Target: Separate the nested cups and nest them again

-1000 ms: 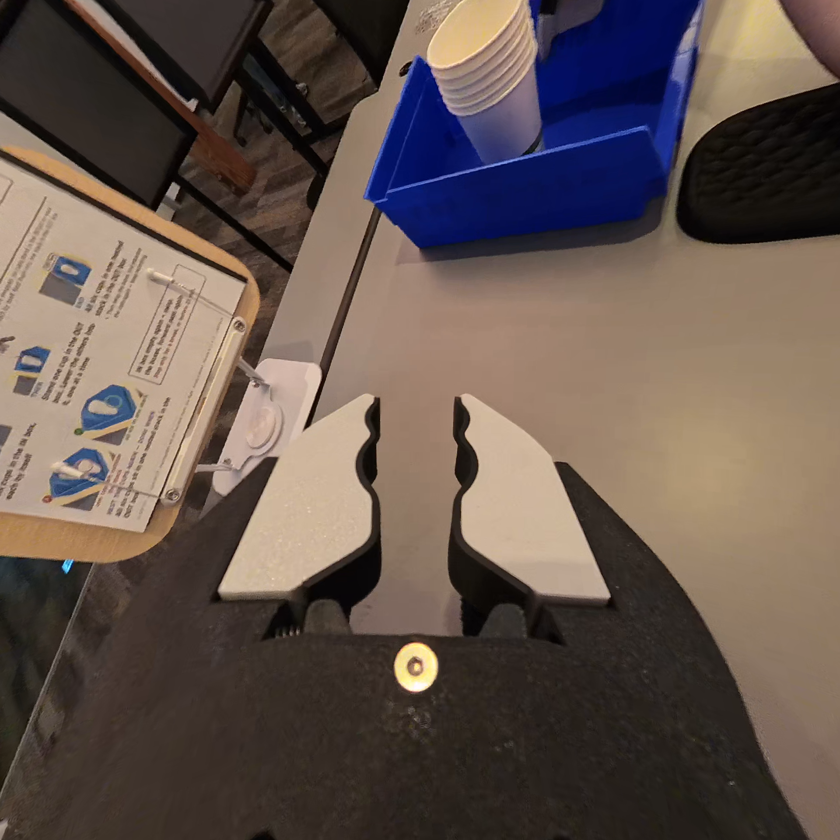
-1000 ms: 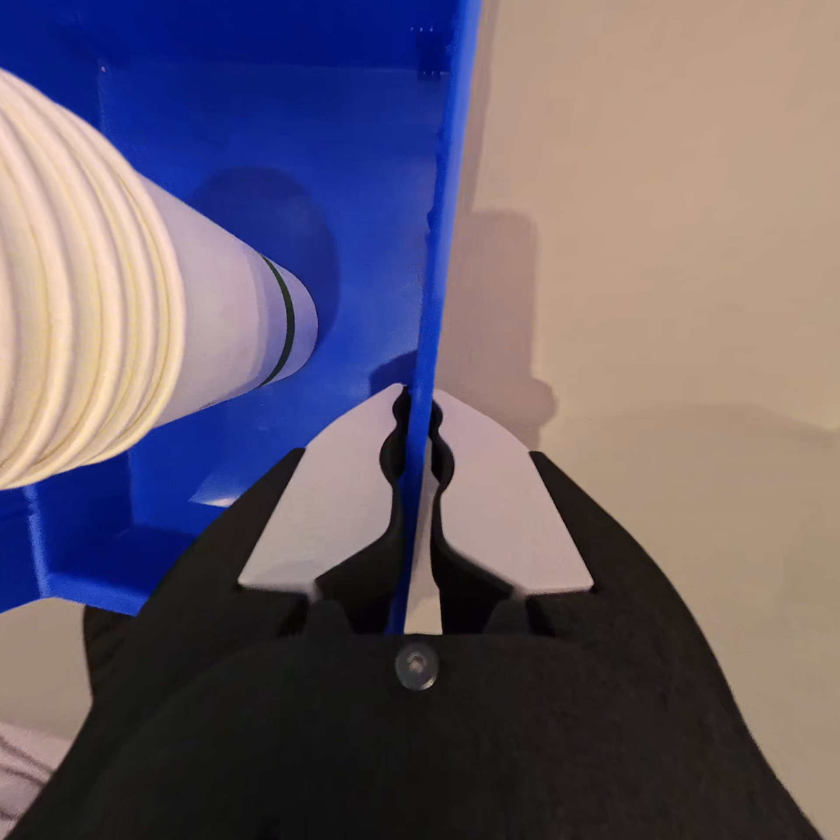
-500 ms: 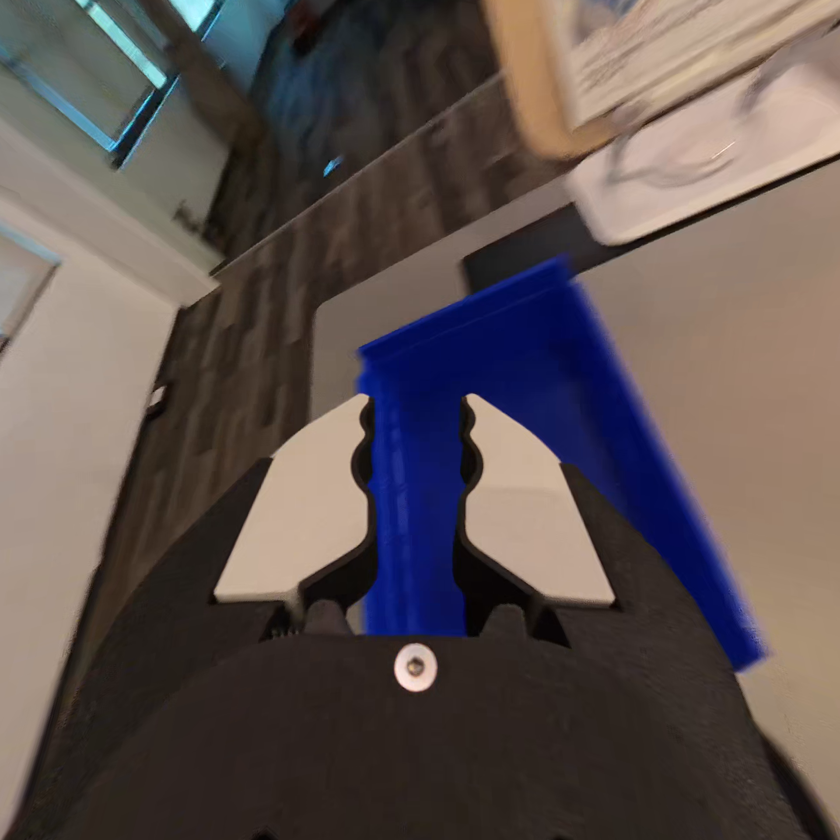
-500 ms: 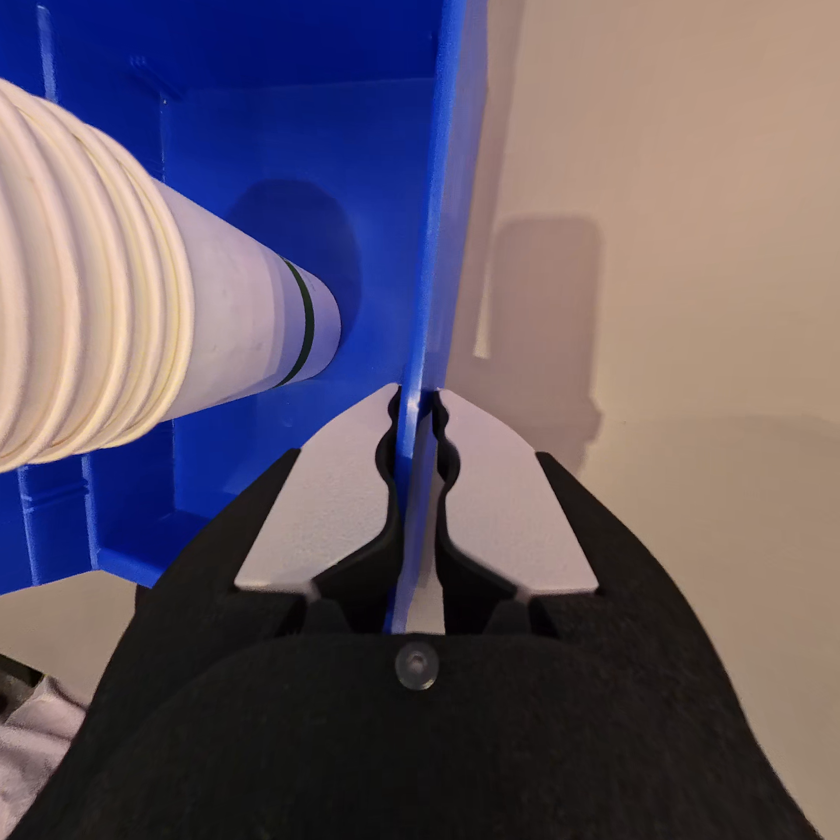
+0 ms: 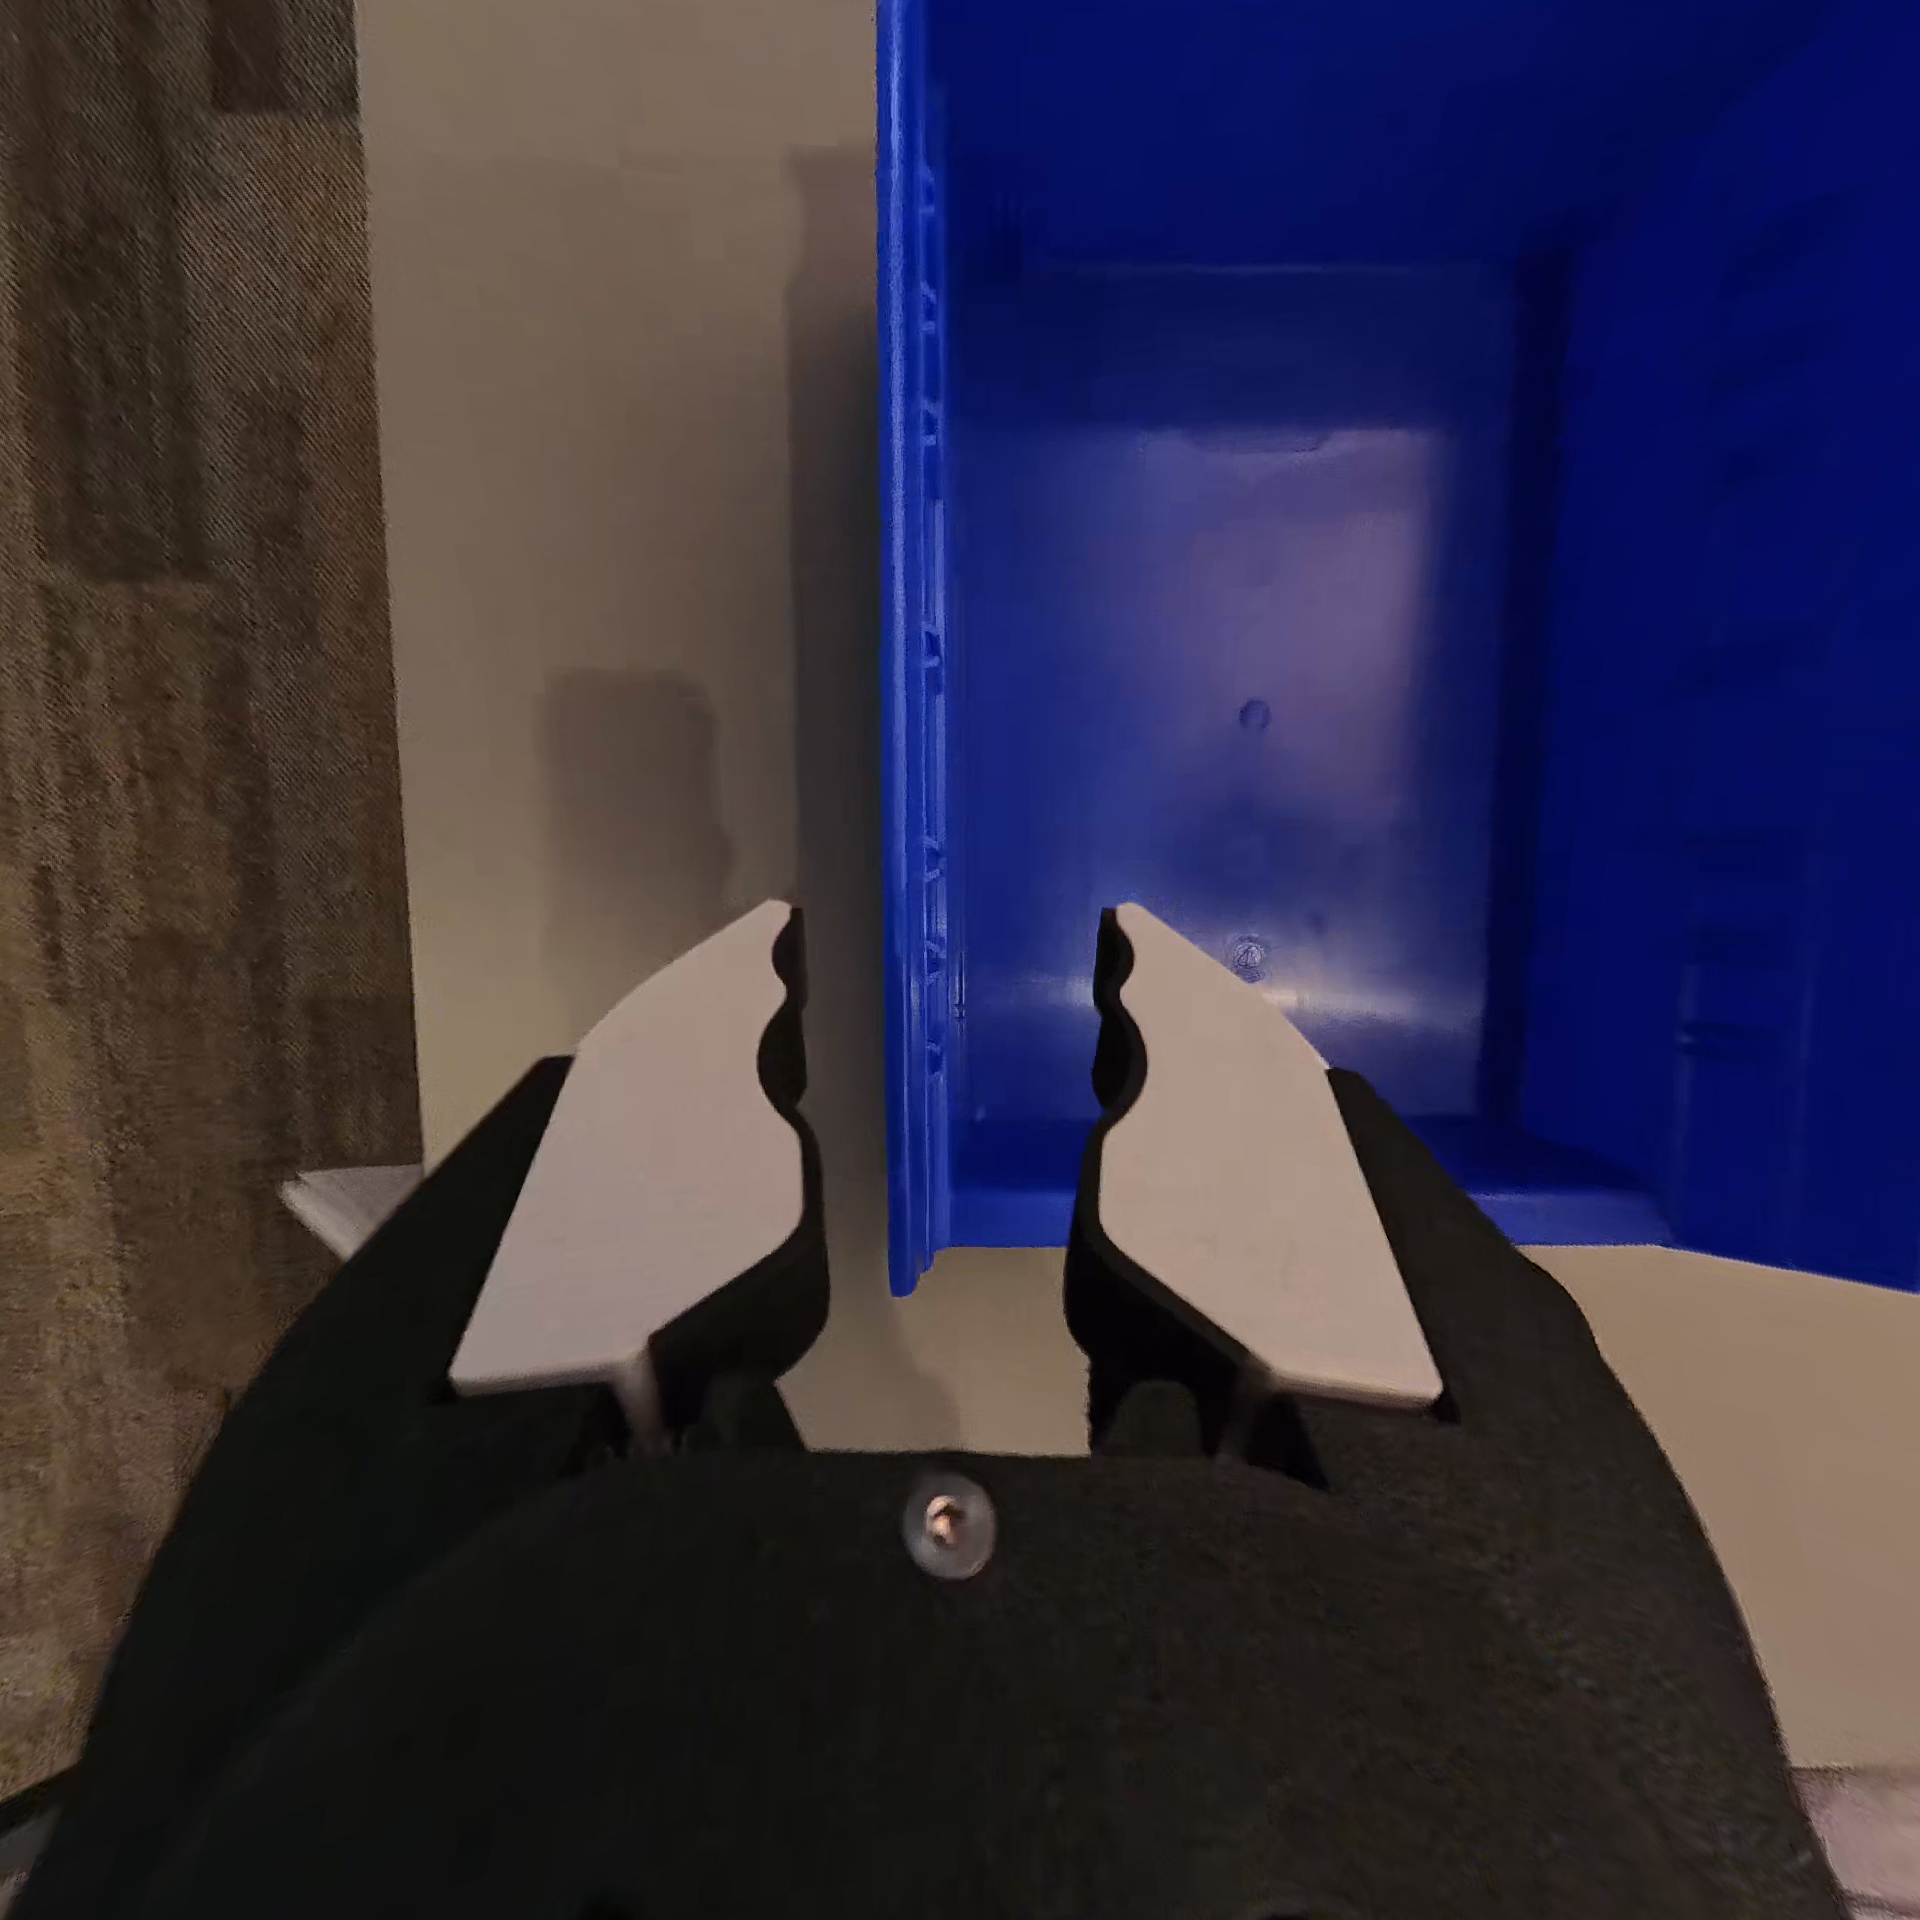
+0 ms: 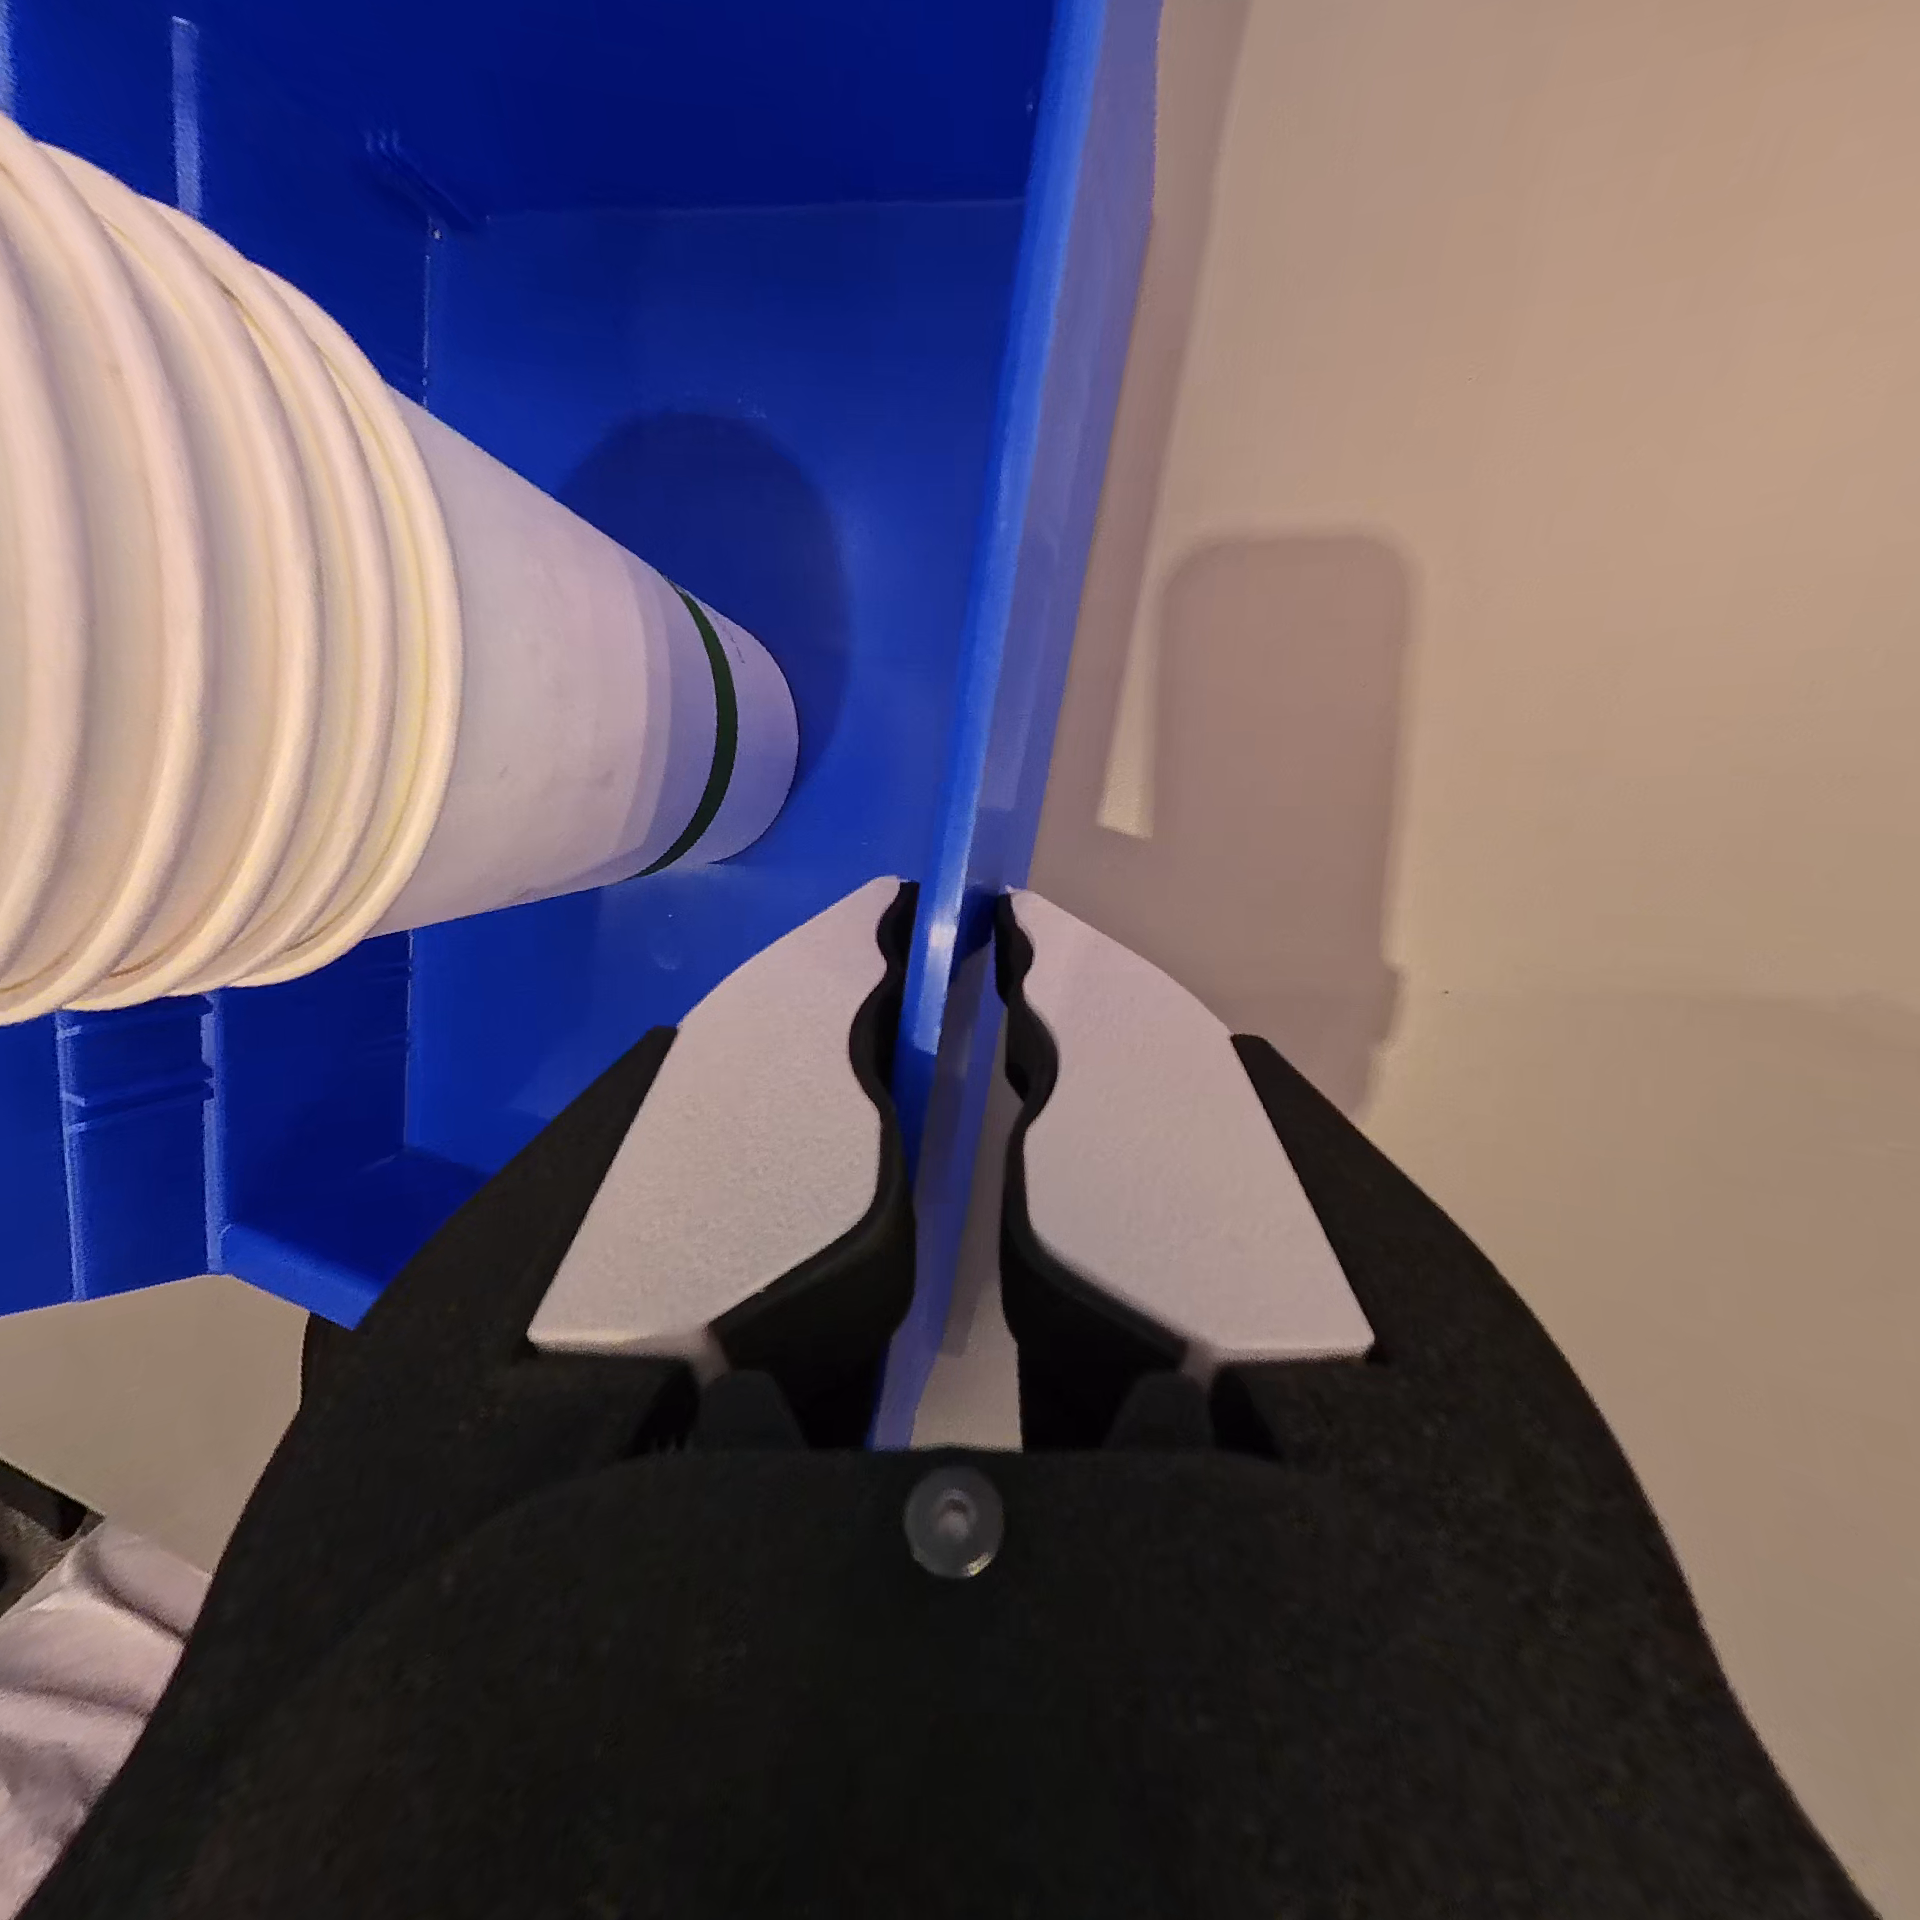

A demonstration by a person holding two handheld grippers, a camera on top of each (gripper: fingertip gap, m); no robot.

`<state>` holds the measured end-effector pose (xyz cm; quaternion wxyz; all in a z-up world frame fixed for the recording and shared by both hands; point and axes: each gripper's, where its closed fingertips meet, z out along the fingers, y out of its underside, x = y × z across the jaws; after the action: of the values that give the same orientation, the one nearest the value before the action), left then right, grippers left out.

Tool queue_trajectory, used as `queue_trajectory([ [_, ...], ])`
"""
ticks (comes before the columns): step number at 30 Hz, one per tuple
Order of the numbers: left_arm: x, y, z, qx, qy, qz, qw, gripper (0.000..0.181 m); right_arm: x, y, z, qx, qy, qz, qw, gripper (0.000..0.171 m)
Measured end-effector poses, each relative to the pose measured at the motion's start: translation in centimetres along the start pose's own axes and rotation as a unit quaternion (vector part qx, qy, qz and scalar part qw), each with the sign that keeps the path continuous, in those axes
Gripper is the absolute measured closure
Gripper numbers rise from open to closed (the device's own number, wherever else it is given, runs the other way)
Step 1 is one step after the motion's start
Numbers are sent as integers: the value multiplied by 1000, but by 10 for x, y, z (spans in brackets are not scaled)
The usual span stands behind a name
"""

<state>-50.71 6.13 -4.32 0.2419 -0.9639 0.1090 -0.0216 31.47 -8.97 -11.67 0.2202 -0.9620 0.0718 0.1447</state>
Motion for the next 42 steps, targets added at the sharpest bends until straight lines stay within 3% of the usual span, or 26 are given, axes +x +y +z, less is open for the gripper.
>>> queue_trajectory([
  [3,-1,16,16,-48,-1,2,999,132,-1,0,0,4,-9,2,1000,157],
  [8,-3,28,31,-86,-3,-18,996,169,-1,1,0,2,-6,-2,1000,157],
  [11,10,30,30,-87,44,-32,995,176,-1,1,0,2,-7,-2,1000,156],
  [25,110,29,32,-58,49,81,994,172,-10,1,5,-8,-9,-17,1000,156],
  [30,164,24,36,-41,92,78,992,174,-27,-3,12,-27,-7,-31,999,158],
  [42,243,26,41,-32,2,191,981,156,-60,-5,25,-53,-27,-31,998,158],
])
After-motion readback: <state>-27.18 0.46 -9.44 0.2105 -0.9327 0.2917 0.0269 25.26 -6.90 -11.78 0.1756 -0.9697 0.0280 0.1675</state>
